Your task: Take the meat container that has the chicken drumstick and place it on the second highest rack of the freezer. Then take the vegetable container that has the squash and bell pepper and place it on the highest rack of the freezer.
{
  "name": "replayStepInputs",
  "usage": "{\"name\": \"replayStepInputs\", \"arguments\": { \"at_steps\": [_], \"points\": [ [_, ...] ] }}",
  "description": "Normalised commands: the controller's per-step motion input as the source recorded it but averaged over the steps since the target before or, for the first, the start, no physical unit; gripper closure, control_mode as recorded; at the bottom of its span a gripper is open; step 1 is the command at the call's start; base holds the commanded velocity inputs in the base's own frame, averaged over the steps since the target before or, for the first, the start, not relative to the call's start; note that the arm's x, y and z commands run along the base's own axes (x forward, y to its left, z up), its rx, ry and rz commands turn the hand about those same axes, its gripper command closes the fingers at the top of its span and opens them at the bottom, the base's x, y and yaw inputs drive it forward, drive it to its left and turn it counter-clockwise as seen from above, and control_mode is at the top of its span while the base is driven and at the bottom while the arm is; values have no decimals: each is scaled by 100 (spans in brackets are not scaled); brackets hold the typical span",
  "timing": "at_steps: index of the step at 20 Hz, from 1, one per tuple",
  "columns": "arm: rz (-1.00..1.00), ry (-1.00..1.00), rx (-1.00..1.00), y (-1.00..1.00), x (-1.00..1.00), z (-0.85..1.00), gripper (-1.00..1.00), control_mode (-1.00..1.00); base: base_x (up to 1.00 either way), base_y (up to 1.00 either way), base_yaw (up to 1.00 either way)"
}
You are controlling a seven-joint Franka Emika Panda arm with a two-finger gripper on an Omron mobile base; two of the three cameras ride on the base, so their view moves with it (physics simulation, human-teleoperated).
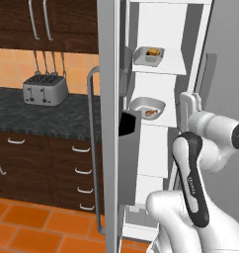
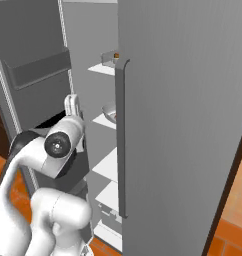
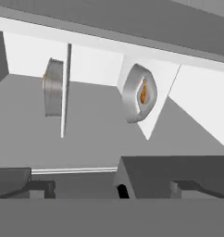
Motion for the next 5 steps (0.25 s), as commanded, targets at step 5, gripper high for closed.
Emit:
{"name": "replayStepInputs", "arguments": {
  "at_steps": [5],
  "points": [
    [0, 28, 0, -13, -100, -6, -100, -100, 0, 0, 0]
  ]
}}
